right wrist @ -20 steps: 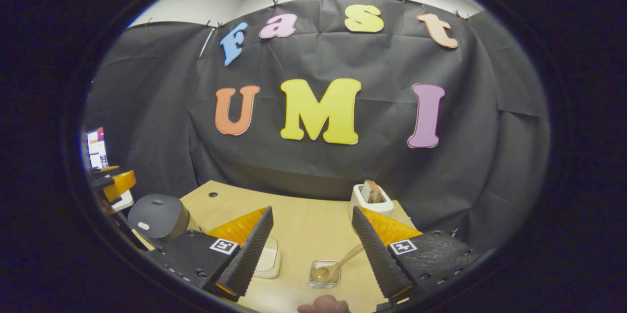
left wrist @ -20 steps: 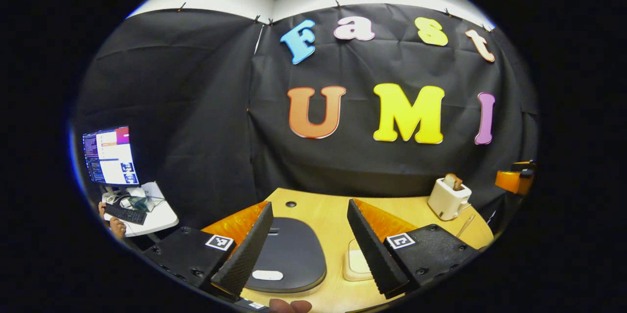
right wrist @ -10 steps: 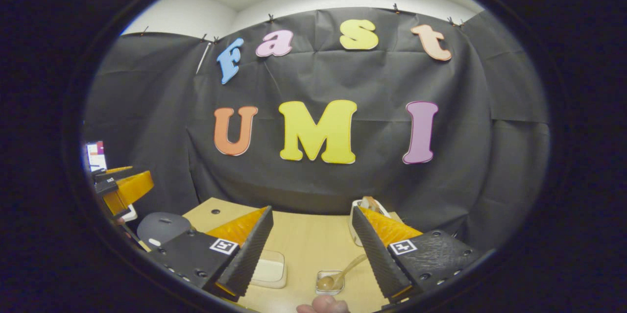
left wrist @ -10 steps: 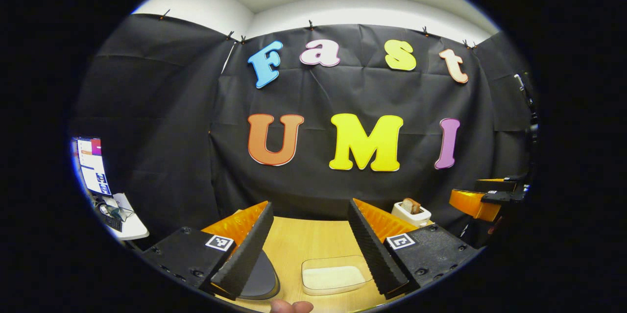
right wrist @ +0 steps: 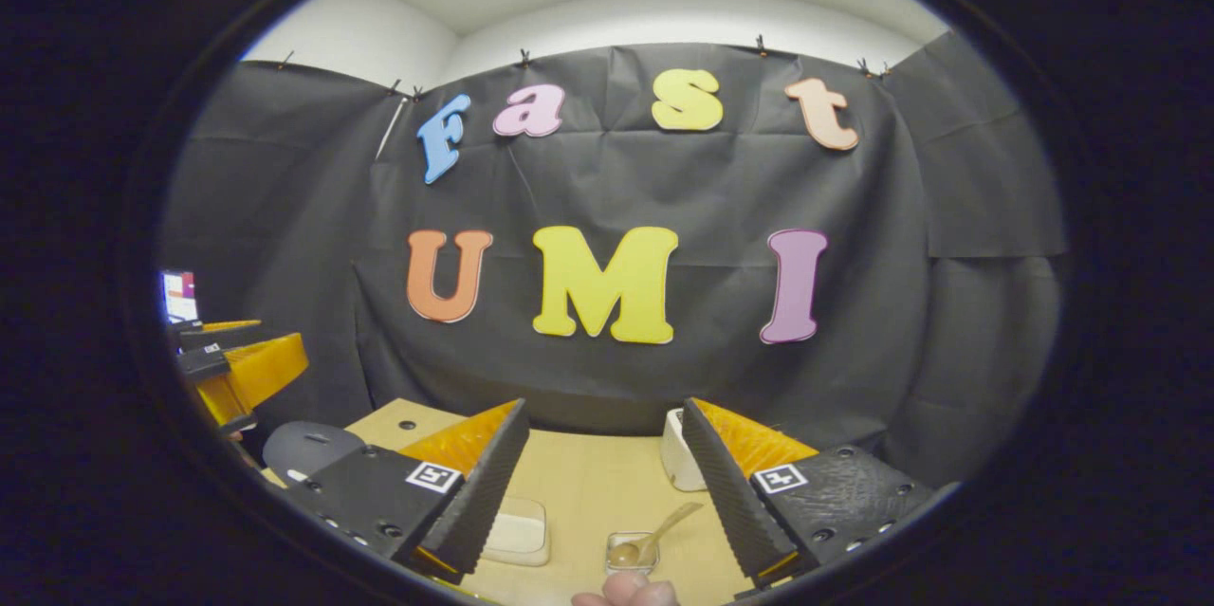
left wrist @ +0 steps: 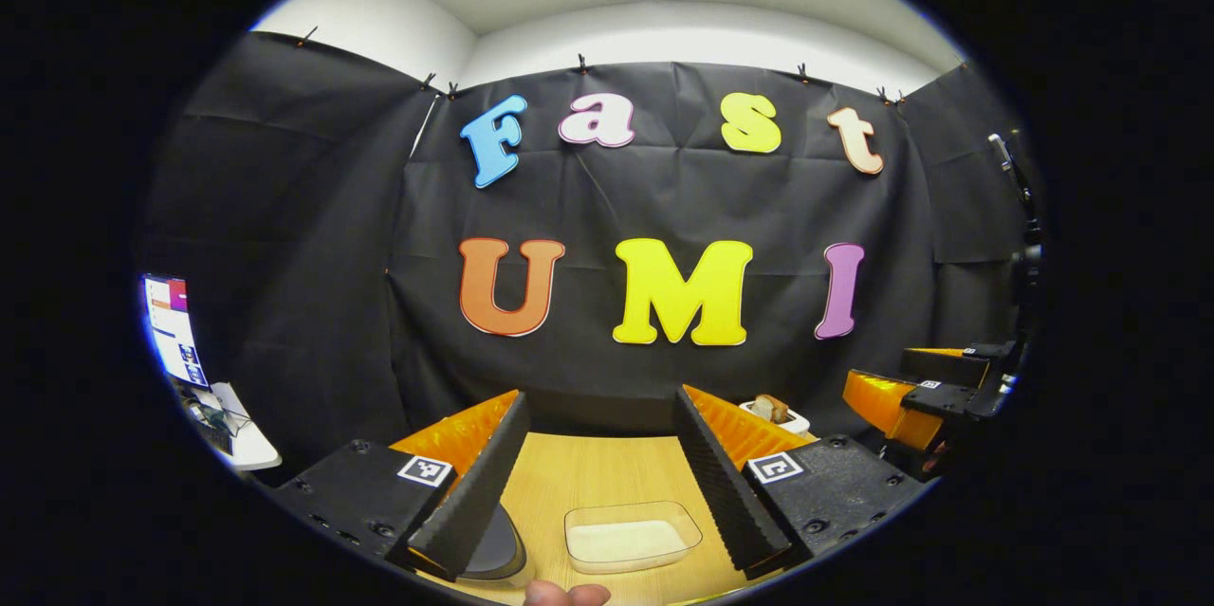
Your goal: Close the left gripper, press the button to open the rice cooker; take a wooden spoon from the chopstick holder with the right hand, scoop a spoonful of rice and pour it into the rice cooker, then put the wooden spoon back into the chopstick holder.
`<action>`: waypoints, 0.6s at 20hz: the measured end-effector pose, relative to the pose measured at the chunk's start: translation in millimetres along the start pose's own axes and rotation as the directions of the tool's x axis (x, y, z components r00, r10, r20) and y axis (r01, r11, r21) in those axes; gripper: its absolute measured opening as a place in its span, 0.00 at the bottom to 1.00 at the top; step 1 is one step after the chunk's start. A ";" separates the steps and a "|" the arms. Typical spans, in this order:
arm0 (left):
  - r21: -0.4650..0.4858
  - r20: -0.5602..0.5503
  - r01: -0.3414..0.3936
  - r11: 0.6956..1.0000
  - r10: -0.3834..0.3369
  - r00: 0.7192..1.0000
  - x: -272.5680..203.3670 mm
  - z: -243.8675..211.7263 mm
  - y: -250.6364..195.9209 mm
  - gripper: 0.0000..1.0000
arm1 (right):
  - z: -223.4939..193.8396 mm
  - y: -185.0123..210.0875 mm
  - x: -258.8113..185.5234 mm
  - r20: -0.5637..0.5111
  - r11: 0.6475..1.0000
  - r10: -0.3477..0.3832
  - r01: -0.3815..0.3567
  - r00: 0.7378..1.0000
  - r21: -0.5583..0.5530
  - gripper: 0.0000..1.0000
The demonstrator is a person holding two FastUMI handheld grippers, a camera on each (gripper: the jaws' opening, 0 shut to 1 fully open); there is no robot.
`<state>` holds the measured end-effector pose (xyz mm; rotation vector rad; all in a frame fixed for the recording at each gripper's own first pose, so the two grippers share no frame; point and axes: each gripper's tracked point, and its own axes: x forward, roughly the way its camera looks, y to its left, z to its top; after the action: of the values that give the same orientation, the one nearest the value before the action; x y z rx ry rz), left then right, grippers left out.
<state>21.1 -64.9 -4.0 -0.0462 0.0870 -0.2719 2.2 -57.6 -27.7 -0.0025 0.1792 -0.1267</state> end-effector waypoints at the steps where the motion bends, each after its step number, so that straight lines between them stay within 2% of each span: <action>1: 0.003 -0.001 0.007 1.000 -0.007 1.000 -0.2 0.0 -0.5 0.97 | 1.6 2.1 -2.8 0.005 1.000 -0.001 0.001 1.000 0.003 0.96; 6: 0.001 0.019 0.000 1.000 0.000 1.000 -4.2 6.5 4.3 0.97 | 3.9 3.3 -12.7 0.014 1.000 -0.017 0.016 1.000 0.023 0.96; 12: -0.018 0.004 0.026 1.000 -0.026 1.000 -1.4 3.0 -3.1 0.97 | 2.7 2.0 -13.2 0.007 0.999 -0.026 0.025 1.000 0.035 0.96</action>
<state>19.2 -67.4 -0.7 -0.0652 0.0855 -0.2971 -10.0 -54.0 -22.7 0.0293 0.1700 -0.1552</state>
